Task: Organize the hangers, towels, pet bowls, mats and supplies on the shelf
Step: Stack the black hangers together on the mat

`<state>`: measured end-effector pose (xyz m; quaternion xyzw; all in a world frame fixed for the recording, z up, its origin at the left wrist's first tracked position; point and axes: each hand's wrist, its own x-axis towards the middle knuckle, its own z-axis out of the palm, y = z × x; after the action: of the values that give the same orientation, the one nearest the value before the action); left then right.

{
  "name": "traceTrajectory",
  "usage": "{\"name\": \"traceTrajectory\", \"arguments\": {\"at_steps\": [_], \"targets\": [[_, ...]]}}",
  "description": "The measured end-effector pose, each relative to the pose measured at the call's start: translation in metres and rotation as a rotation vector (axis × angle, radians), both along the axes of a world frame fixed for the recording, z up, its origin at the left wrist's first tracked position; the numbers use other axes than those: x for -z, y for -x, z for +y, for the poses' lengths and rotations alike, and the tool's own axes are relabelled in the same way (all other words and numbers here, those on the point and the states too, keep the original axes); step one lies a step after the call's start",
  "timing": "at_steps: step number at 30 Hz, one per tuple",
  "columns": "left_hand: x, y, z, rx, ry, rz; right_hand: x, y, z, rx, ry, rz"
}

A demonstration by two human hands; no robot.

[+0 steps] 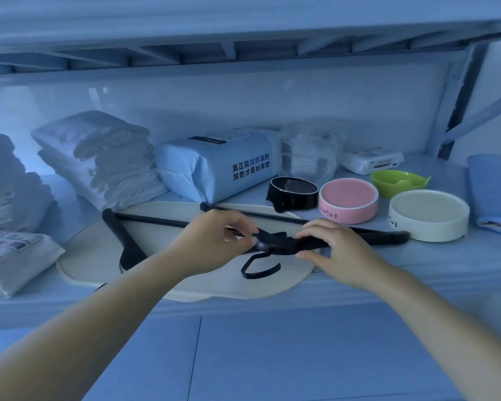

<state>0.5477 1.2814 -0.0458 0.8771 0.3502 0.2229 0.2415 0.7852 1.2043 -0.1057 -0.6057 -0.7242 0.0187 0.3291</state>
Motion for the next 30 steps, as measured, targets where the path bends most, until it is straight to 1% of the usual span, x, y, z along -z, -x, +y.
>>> {"name": "traceTrajectory", "arguments": {"at_steps": [4,11,16,22,24,27,30], "targets": [[0.003,0.002,-0.001,0.004,0.173,0.018,0.001,-0.001,0.001,-0.006,0.005,-0.009],[-0.003,0.008,-0.015,0.011,0.200,-0.008,0.000,-0.003,0.002,-0.028,0.008,-0.017],[-0.004,0.009,-0.035,0.041,0.262,-0.028,-0.001,-0.007,0.003,-0.063,0.016,-0.018],[0.002,0.014,-0.054,-0.048,0.238,-0.074,0.001,-0.009,0.005,-0.087,-0.005,-0.031],[0.002,0.017,-0.061,-0.030,0.242,-0.106,0.002,-0.011,0.005,-0.094,0.002,-0.034],[0.005,0.018,-0.069,-0.006,0.199,-0.124,0.002,-0.013,0.004,-0.102,0.015,-0.032],[0.008,0.018,-0.073,-0.055,0.135,-0.124,0.001,-0.013,0.004,-0.109,0.014,-0.035]]}}
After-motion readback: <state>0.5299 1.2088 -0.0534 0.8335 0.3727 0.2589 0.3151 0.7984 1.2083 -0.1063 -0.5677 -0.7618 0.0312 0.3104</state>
